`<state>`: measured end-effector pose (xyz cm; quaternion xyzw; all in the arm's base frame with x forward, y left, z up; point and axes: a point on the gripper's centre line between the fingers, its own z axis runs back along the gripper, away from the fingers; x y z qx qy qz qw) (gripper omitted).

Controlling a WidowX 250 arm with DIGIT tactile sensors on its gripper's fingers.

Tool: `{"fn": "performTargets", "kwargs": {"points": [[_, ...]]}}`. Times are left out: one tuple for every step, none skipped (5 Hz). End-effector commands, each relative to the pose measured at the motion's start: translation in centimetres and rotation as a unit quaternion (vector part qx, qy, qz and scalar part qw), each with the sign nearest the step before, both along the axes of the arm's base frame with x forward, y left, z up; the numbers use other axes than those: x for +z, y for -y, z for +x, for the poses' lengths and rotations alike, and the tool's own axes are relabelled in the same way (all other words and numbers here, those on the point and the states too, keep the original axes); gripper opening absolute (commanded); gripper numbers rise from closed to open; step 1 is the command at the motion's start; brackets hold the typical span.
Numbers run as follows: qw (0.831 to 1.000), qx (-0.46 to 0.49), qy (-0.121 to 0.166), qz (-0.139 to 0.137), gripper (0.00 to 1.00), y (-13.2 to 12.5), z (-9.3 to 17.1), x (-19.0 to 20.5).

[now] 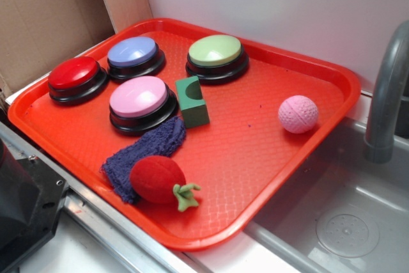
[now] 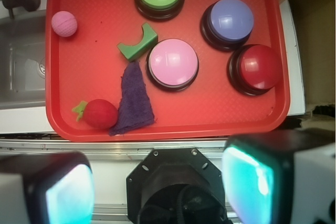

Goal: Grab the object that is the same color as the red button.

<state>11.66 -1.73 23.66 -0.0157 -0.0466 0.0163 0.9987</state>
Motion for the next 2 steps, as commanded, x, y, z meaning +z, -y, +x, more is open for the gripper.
{"fn": "performTargets", "kwargs": {"points": [[1.000,0.000,0.000,0.000,1.00,0.0,0.0,0.0],[0.997,-0.079,-0.015,0.005,1.00,1.2,1.2,-1.1]]}}
